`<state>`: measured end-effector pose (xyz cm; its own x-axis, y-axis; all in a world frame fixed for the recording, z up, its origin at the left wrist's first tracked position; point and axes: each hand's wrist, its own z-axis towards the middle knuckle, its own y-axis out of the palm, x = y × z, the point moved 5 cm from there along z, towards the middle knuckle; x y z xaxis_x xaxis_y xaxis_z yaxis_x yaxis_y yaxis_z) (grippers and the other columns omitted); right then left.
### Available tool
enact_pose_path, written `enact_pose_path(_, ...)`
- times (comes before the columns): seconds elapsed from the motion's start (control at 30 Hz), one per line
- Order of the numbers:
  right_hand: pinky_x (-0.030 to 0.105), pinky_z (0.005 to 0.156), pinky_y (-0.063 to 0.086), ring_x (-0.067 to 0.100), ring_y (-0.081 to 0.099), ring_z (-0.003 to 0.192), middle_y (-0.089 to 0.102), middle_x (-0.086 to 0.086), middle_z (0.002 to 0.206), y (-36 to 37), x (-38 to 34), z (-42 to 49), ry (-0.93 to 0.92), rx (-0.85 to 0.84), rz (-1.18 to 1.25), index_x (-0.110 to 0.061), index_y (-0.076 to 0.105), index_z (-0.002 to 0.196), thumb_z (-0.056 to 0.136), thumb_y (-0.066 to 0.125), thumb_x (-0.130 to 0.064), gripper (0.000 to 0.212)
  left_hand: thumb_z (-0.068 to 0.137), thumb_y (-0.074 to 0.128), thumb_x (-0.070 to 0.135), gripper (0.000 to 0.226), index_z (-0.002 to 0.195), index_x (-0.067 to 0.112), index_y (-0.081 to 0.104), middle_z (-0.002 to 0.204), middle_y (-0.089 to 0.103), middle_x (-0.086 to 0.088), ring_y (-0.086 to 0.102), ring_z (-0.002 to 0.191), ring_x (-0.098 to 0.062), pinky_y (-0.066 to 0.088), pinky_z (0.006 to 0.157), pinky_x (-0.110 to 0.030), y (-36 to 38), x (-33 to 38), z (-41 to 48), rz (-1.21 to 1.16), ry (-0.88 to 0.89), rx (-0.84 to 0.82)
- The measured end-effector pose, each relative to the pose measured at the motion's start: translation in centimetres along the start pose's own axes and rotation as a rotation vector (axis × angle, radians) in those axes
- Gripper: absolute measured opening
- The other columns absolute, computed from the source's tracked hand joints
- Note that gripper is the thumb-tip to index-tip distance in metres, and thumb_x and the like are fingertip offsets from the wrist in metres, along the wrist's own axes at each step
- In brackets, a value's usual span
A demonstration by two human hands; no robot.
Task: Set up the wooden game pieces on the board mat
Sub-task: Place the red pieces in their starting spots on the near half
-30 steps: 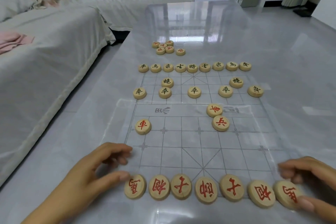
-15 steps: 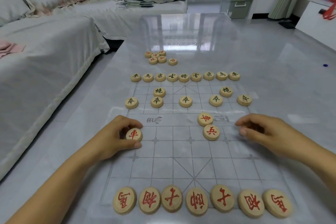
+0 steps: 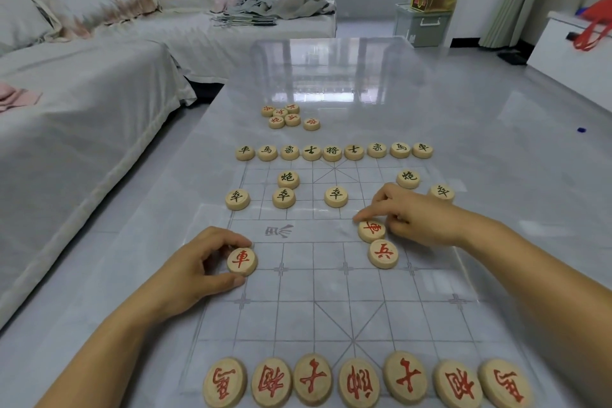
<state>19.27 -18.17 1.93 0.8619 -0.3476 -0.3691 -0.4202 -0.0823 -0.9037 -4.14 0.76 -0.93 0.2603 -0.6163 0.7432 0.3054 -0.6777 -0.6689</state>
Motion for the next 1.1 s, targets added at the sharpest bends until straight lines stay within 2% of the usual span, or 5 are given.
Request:
enact_pose_path(0.3,0.032,0.087,0.05,0.01,0.053,0.091,0.036,-0.013,0.112,0.0,1.0,-0.1,-0.042,-0.034,-0.002,-0.045,0.04,0.131,0.088,0.057,-0.021,0.051,0.072,0.076,0.013,0.052,0.102,0.049,0.055,0.107,0.053,0.021,0.05,0.094,-0.004,0.04,0.074,-0.009,-0.1,-0.1,0.1,-0.009,0.003,0.021)
enact_pose_path(0.57,0.026,0.086,0.043,0.01,0.051,0.091,0.04,-0.01,0.109,-0.4,3.0,-2.0,0.014,0.023,-0.008,-0.035,0.048,0.125,0.086,0.061,-0.026,0.042,0.072,0.076,0.015,0.045,0.1,0.044,0.057,0.106,0.054,0.018,0.05,0.094,-0.006,0.042,0.079,-0.014,-0.3,0.6,-0.3,0.034,-0.016,-0.039)
enact_pose_path(0.77,0.016,0.075,0.042,0.003,0.051,0.088,0.043,-0.022,0.104,0.1,6.0,-8.5,0.103,0.07,0.062,-0.05,0.048,0.101,0.079,0.068,-0.032,0.034,0.06,0.073,0.046,0.052,0.106,0.05,0.049,0.119,0.049,0.027,0.046,0.11,0.008,0.042,0.091,-0.017,-0.7,1.4,-2.1,0.121,-0.002,-0.139)
enact_pose_path(0.9,0.015,0.077,0.045,0.003,0.047,0.1,0.044,-0.024,0.107,1.1,6.6,-12.9,0.122,0.109,0.165,-0.054,0.049,0.106,0.048,0.049,-0.088,0.067,0.05,0.065,0.062,0.056,0.104,0.053,0.054,0.126,0.041,0.038,0.042,0.116,0.016,0.038,0.091,-0.004,-0.9,0.7,-4.9,0.08,0.004,-0.109)
enact_pose_path(1.1,0.025,0.076,0.049,0.006,0.056,0.095,0.049,-0.022,0.107,3.1,7.0,-17.8,0.087,0.175,0.174,-0.048,0.055,0.104,0.057,0.057,-0.081,0.057,0.054,0.063,0.076,0.07,0.113,0.038,0.059,0.135,0.045,0.025,0.045,0.121,0.008,0.04,0.094,-0.011,-0.9,-0.5,-8.5,0.081,0.016,-0.056)
